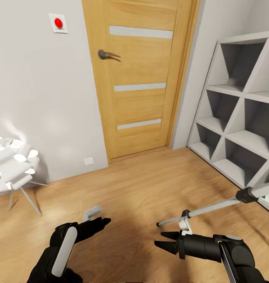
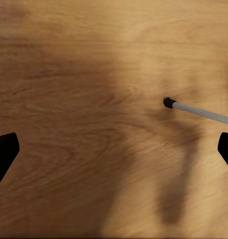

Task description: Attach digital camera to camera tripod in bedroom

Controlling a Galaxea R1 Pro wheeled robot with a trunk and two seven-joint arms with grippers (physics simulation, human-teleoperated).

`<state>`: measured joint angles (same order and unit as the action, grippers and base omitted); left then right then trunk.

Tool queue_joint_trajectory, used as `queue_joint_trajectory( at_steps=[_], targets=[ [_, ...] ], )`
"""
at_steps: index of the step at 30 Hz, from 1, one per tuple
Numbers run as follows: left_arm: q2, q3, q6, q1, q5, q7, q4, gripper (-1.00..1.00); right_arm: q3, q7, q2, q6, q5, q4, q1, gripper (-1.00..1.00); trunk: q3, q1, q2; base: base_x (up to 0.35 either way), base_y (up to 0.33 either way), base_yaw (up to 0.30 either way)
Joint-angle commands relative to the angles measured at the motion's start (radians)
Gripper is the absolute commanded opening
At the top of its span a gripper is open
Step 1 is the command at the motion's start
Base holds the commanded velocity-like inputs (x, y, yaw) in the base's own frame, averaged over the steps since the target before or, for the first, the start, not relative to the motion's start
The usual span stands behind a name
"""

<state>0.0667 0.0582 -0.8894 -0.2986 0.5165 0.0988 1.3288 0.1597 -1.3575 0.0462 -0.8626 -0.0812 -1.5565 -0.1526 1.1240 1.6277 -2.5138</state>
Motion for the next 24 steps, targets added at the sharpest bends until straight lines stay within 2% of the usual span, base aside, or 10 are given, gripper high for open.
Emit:
queue_joint_trajectory(
  at_steps=[1,16,24],
  targets=[
    [0.001,0.002,-0.005,-0.001,0.011,0.010,0.001,1.00,0.001,-0.009,0.000,-0.009,-0.008,-0.001,-0.001,1.00,0.005,0.000,-0.001,0.000,0.000,0.000],
    [0.001,0.002,-0.005,-0.001,0.011,0.010,0.001,1.00,0.001,-0.009,0.000,-0.010,-0.007,-0.001,-0.001,1.00,0.063,0.007,-0.004,0.000,0.000,0.000],
    [0.001,0.002,-0.005,-0.001,0.011,0.010,0.001,1.00,0.001,-0.009,0.001,-0.051,-0.009,-0.001,-0.001,1.00,0.094,0.011,-0.006,0.000,0.000,0.000]
  ],
)
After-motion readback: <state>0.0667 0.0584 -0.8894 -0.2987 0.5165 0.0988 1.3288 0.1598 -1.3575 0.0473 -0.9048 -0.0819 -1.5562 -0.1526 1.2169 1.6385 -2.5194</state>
